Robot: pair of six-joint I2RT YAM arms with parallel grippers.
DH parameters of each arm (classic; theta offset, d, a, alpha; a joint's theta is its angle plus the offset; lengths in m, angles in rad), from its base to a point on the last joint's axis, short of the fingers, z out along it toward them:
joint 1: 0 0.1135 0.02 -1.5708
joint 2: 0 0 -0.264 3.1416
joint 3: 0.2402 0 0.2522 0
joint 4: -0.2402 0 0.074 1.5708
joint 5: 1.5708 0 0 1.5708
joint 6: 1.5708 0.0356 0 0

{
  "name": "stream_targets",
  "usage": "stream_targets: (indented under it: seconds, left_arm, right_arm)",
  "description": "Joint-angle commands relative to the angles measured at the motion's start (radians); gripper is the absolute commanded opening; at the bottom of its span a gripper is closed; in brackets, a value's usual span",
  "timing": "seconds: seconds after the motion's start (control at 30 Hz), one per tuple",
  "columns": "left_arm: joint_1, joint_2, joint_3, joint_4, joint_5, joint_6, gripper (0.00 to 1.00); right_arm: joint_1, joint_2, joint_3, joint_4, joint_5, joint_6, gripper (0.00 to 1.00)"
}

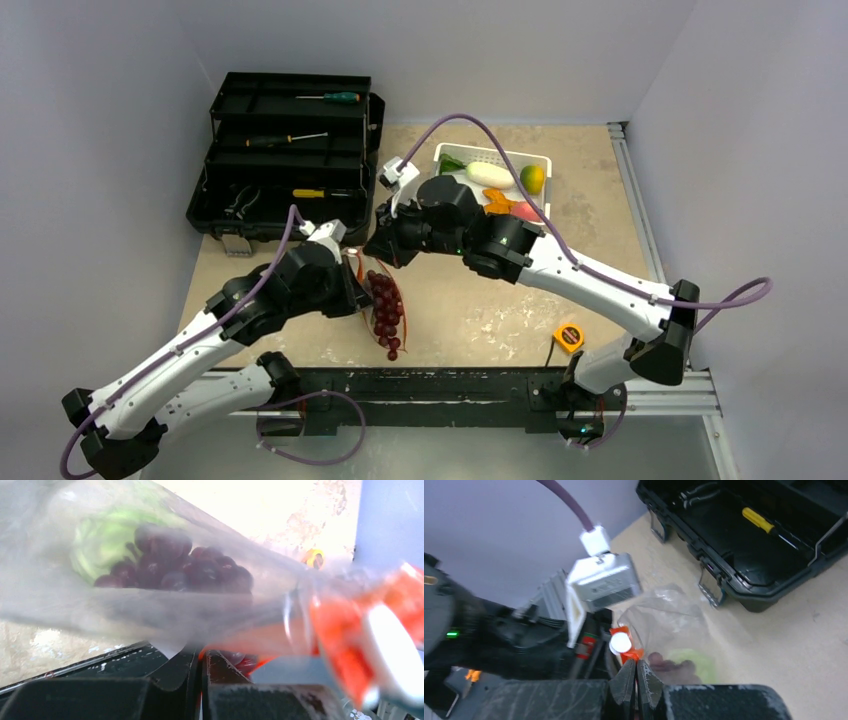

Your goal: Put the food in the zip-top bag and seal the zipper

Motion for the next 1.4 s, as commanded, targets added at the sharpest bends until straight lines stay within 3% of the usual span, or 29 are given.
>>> stream_targets:
  seconds: [0.0,0.23,0.43,0.67,0.83,1.03,1.27,1.37]
  left_arm:
    - [-0.004,0.015,0.004,0.106,0.085,-0.027,0.00]
    - [-0.005,-0.002,-0.015,0.128,0.099,-0.054,0.00]
    - [-0.004,-0.034,-0.009,0.050,0.015,-0.038,0.00]
    - [-0.005,-0.021,-0.009,0.070,0.022,-0.035,0.00]
    - [-0.004,-0.012,0.002,0.071,0.017,-0.023,0.00]
    - [-0.004,0.012,0.031,0.079,0.014,-0.009,0.00]
    - [-0.005,0.023,0.032,0.081,0.009,-0.007,0.00]
    - [-0.004,0.022,0.030,0.079,0.010,-0.009,0.00]
  right_arm:
    - [0.009,0.016,0.121,-0.066,-0.012,0.061,0.00]
    - [0.010,0.190,0.087,-0.073,0.012,0.013,0.00]
    - [0.010,0.116,0.058,-0.057,0.051,-0.012,0.00]
    - [0.009,-0.114,-0.140,-0.037,0.125,-0.018,0.30]
    - [0.010,-0.285,-0.365,-0.029,0.108,0.083,0.49]
    - [0.072,-0.468,-0.708,0.229,-0.016,0.322,0.62]
    - [0.335,-0.430,-0.810,0.400,0.187,0.417,0.65]
    - [0.379,-0.370,-0.802,0.394,0.276,0.468,0.64]
